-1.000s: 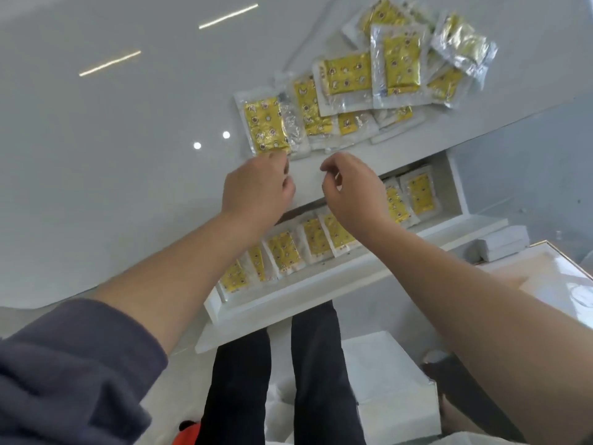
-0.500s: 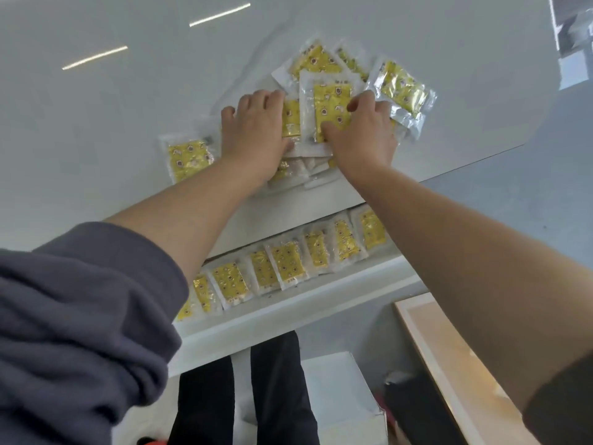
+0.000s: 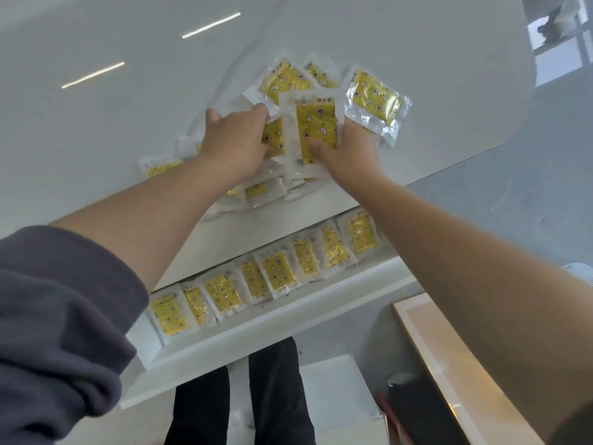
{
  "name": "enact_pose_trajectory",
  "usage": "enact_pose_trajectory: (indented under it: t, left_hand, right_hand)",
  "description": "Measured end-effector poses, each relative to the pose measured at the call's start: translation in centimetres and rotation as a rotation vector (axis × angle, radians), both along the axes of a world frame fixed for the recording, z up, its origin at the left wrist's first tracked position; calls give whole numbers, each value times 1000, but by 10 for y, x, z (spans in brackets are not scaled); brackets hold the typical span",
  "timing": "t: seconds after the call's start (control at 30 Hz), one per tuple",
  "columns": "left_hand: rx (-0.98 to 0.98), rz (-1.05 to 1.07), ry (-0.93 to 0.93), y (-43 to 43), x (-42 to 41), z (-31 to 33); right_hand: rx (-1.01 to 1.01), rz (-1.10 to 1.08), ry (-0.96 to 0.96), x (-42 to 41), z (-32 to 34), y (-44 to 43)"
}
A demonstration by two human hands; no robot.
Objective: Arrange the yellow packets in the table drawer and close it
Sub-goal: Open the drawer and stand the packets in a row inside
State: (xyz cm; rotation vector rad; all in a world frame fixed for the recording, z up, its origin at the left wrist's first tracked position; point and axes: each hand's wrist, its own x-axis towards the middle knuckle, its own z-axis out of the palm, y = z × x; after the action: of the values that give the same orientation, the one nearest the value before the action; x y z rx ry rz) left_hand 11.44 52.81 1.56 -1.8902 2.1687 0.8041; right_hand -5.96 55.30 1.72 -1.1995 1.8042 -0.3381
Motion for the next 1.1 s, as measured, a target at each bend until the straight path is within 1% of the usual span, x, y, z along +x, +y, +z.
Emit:
enact_pose_trajectory:
  t: [0.17,0.3,0.4,0.47,0.53,0.57,0.63,0.73,0.97,1.1]
  left_hand:
    - [35,-133,22,-21,-9,3]
    - [-123,-395,-122,-49,-25,4]
    - [-171,-510,-204,-63,-34,-2]
    - [-129,-537,-227,-67,-40,-6]
    - [-98,-555,-254,-70,-45,-9]
    - [-104,-561,-260,-70,-47,-12]
    - [-147,-575,-257,-71,-50,-15]
    - [-199,-620,-262,-72,-55,-16]
    - [-278,-654,-228,-67,-52,-12]
    - [-320,-674,-202,-61,-47,-8]
  right_hand:
    - [6,38,1,-26,10,-13]
    - [10,56,-14,-61,15,-34]
    - [72,89,57,-86,12,-51]
    - [88,185,167,-99,6,-62]
    - [53,337,332,-105,-1,-71]
    - [34,399,378,-107,-6,-74]
    - [38,475,383,-107,-12,-75]
    - [52,497,369,-107,-19,-77]
    - [34,579,486,-101,-9,-78]
    - [86,614,534,-94,-7,-81]
